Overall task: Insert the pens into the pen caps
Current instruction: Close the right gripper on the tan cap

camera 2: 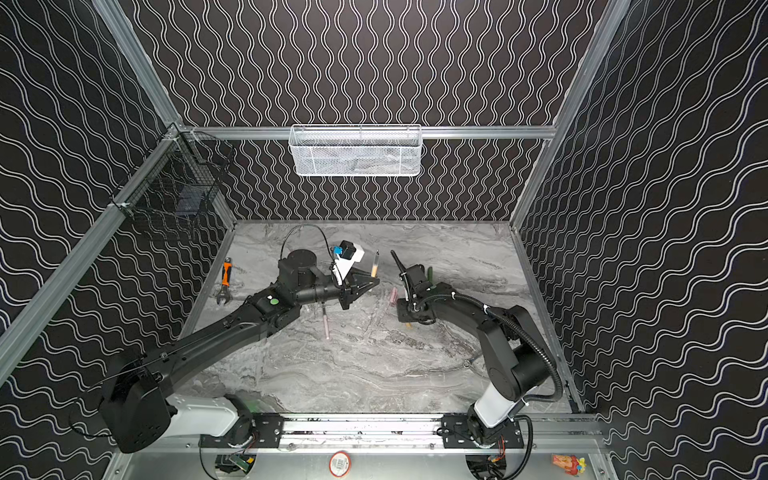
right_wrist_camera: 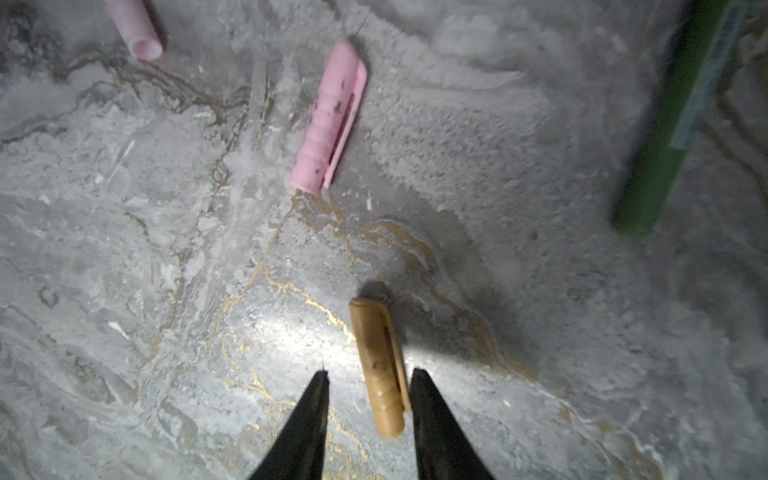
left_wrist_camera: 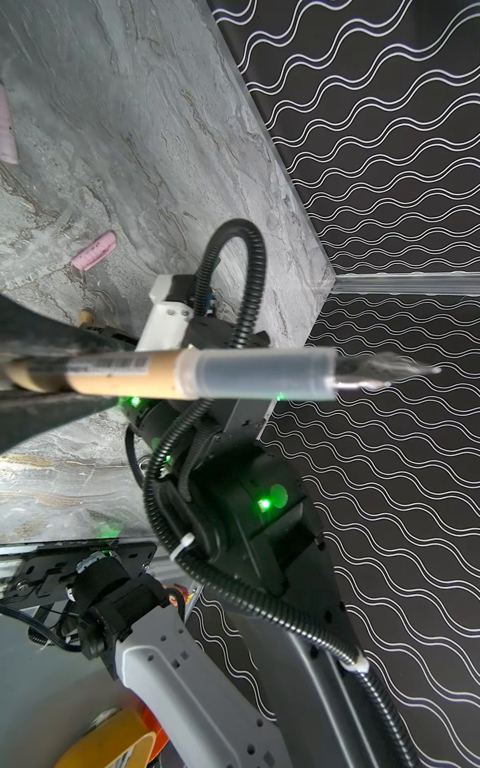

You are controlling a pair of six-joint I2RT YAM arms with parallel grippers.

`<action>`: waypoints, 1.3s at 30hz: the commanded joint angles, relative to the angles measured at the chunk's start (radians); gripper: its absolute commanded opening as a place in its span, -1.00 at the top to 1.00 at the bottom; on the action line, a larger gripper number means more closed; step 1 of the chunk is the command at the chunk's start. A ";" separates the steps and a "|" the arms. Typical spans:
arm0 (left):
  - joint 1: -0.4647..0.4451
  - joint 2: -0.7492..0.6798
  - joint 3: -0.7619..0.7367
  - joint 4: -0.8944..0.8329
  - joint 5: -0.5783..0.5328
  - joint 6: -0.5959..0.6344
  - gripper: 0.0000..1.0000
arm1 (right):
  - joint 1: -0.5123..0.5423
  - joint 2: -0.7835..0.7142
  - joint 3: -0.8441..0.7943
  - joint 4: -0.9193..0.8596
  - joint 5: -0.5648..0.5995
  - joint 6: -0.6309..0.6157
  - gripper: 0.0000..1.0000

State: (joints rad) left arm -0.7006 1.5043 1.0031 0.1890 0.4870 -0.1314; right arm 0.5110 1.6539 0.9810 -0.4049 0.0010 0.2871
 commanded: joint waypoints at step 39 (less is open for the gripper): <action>0.000 0.027 0.018 0.034 0.027 -0.017 0.96 | -0.054 0.019 -0.023 -0.008 -0.031 -0.042 0.43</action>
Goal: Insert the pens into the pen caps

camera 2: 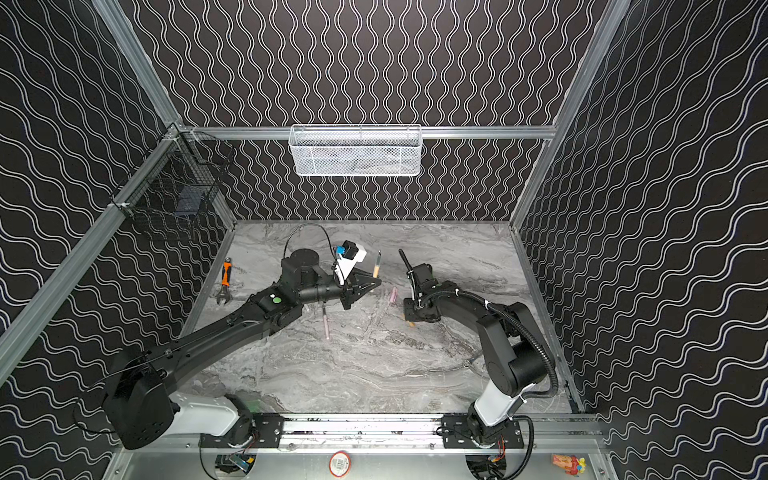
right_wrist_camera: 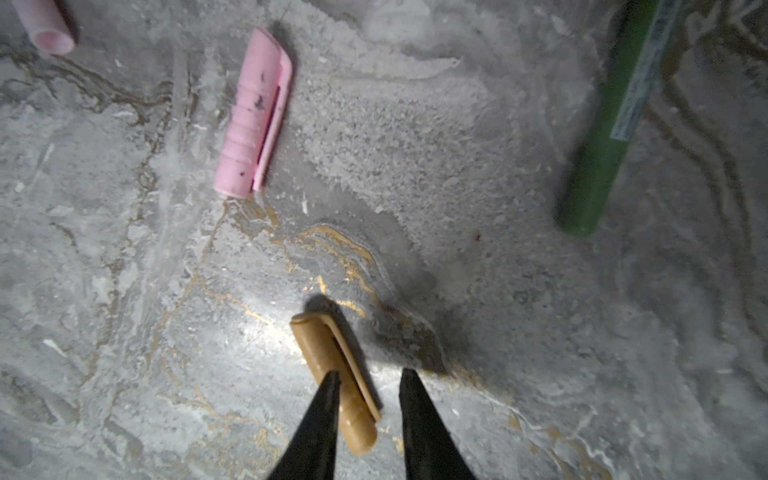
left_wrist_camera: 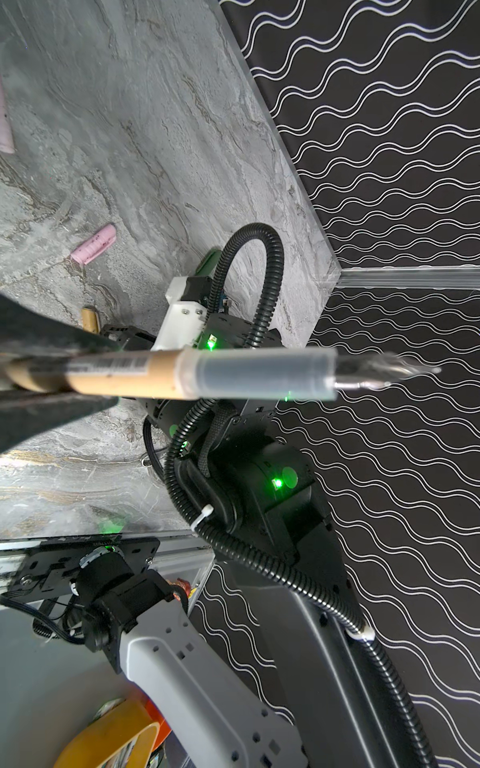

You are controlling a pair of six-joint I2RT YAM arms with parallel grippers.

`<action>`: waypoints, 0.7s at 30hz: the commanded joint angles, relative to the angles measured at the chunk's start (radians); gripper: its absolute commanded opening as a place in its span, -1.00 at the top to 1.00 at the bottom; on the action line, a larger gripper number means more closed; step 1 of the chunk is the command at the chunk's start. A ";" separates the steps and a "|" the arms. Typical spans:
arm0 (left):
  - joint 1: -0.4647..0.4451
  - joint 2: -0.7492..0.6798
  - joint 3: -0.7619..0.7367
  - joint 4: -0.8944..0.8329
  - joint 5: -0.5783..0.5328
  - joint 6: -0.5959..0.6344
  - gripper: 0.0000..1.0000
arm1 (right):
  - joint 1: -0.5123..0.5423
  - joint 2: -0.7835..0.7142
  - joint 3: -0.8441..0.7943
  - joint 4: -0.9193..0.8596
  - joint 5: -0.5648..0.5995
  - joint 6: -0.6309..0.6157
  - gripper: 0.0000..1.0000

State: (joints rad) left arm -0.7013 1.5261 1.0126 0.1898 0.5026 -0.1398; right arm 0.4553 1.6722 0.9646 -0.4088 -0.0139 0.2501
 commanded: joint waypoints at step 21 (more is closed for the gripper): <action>-0.003 0.009 0.009 0.034 0.013 -0.011 0.97 | 0.052 0.026 0.006 0.006 0.005 0.022 0.47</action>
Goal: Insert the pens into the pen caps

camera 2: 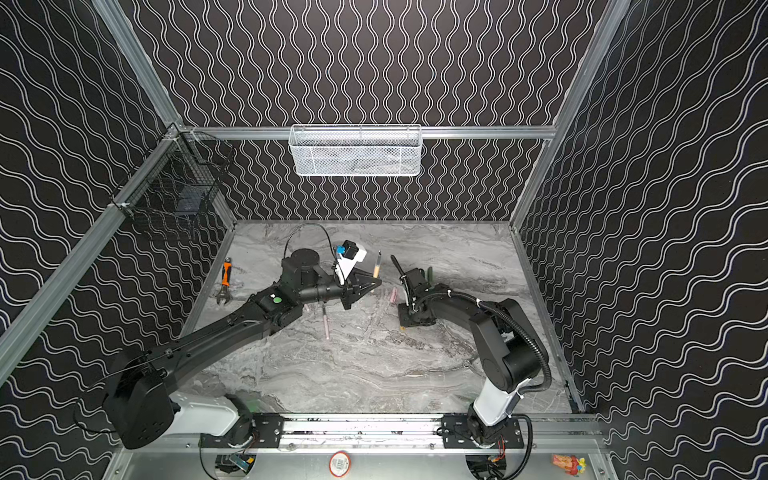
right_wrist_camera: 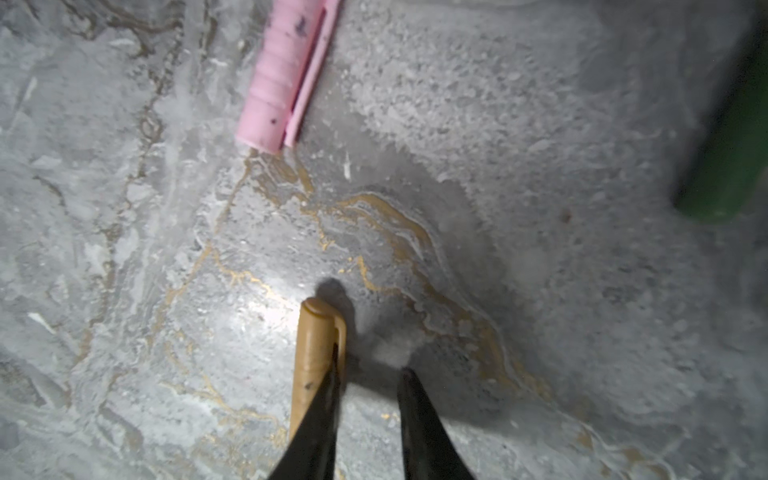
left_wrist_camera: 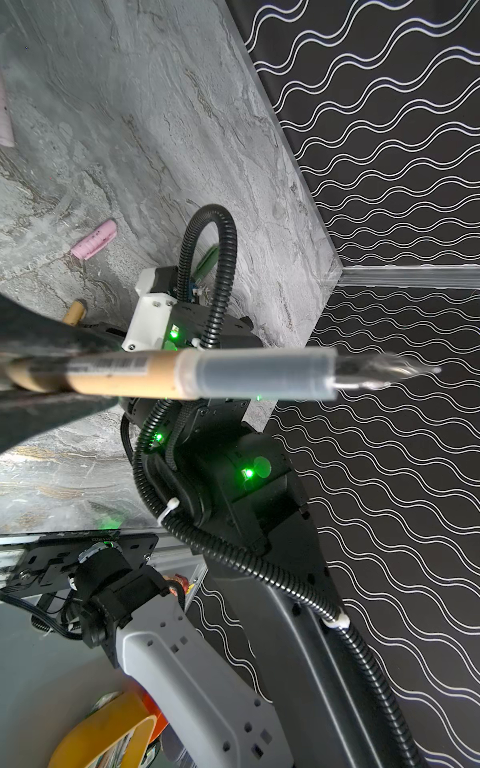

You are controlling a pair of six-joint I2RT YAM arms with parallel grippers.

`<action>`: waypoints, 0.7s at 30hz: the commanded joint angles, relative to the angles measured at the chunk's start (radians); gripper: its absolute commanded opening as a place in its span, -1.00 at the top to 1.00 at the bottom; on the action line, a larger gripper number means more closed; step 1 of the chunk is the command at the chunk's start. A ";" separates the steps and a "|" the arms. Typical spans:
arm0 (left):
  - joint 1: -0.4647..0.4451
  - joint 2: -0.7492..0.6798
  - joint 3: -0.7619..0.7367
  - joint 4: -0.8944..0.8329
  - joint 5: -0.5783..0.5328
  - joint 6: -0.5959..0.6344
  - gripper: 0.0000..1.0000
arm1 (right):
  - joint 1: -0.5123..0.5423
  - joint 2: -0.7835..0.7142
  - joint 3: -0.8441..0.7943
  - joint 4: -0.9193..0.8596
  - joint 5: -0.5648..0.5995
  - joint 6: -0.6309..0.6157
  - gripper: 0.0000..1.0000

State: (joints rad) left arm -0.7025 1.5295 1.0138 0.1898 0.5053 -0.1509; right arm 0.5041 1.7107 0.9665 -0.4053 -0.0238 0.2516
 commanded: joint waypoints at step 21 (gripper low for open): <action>-0.006 0.014 0.012 0.031 0.014 0.001 0.98 | 0.007 0.000 -0.012 0.043 -0.044 0.053 0.51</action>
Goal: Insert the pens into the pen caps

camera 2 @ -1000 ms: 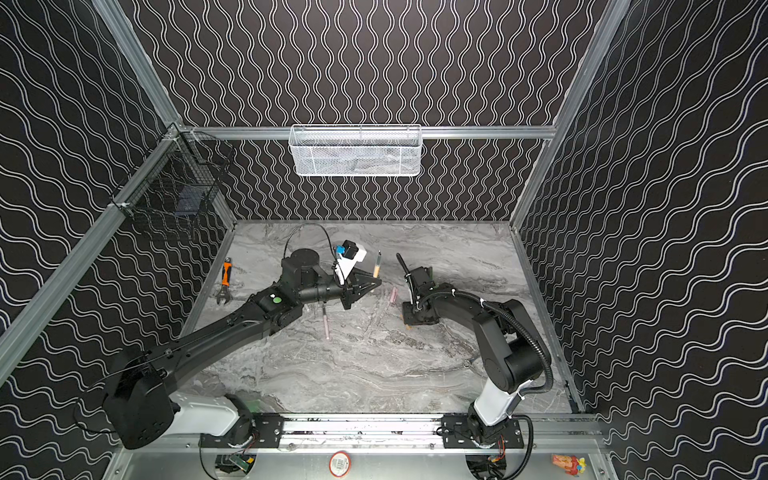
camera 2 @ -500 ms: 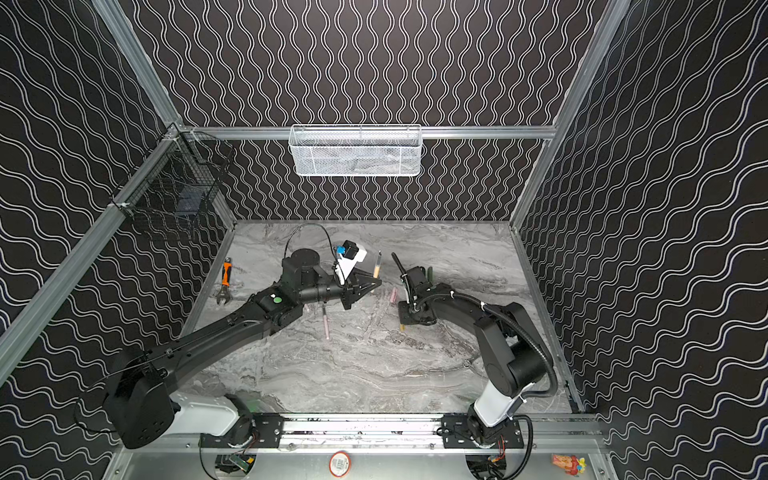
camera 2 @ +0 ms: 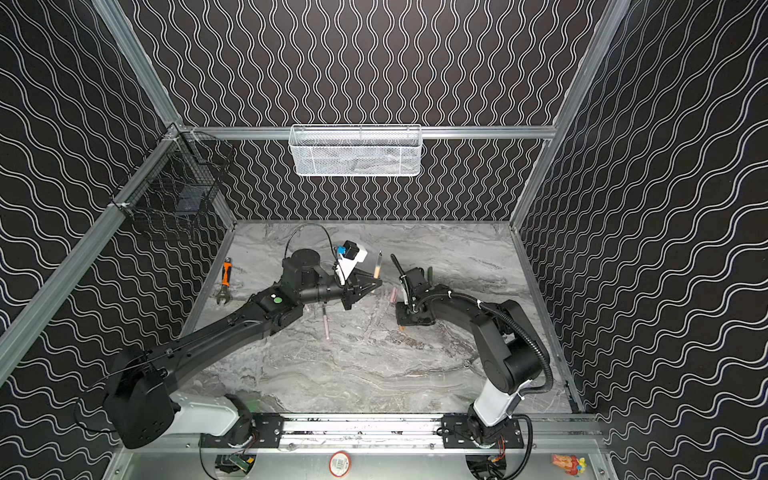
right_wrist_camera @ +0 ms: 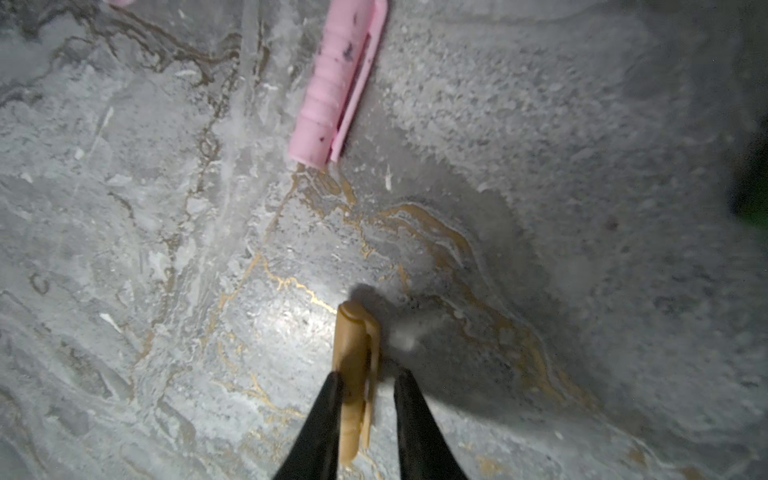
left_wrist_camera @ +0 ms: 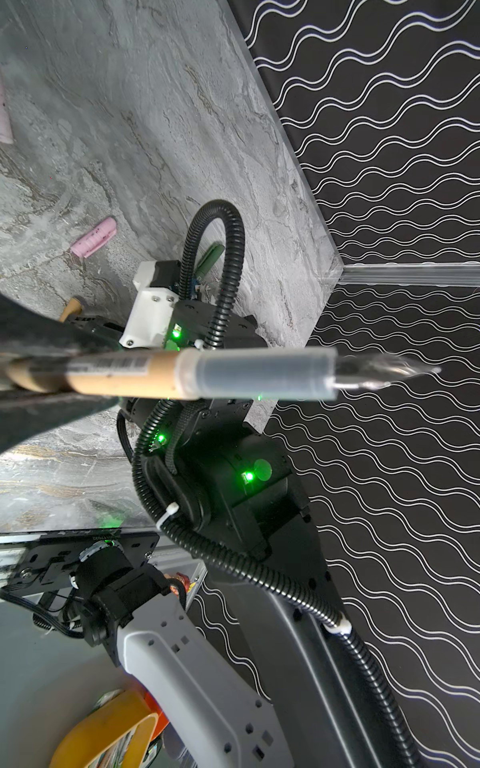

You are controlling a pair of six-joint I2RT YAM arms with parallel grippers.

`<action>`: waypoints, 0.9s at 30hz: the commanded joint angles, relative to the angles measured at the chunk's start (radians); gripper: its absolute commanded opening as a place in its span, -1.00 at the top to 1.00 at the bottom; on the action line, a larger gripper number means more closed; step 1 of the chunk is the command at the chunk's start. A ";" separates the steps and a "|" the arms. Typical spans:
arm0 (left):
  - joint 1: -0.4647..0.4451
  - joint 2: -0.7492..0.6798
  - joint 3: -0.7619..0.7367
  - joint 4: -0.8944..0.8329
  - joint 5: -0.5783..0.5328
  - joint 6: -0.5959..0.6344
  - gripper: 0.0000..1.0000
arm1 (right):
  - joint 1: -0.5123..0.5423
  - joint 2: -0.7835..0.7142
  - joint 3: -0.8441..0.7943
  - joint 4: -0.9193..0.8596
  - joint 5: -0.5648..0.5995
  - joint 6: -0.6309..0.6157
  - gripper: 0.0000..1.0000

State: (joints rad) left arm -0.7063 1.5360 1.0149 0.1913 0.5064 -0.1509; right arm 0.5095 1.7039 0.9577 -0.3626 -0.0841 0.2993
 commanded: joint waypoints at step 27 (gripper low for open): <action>-0.003 -0.011 0.005 0.025 -0.009 0.014 1.00 | 0.038 0.080 0.021 -0.017 0.097 0.040 0.60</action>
State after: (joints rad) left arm -0.7071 1.5318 1.0149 0.1875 0.5037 -0.1505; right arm 0.5472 1.7641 0.9821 -0.3061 -0.0273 0.3229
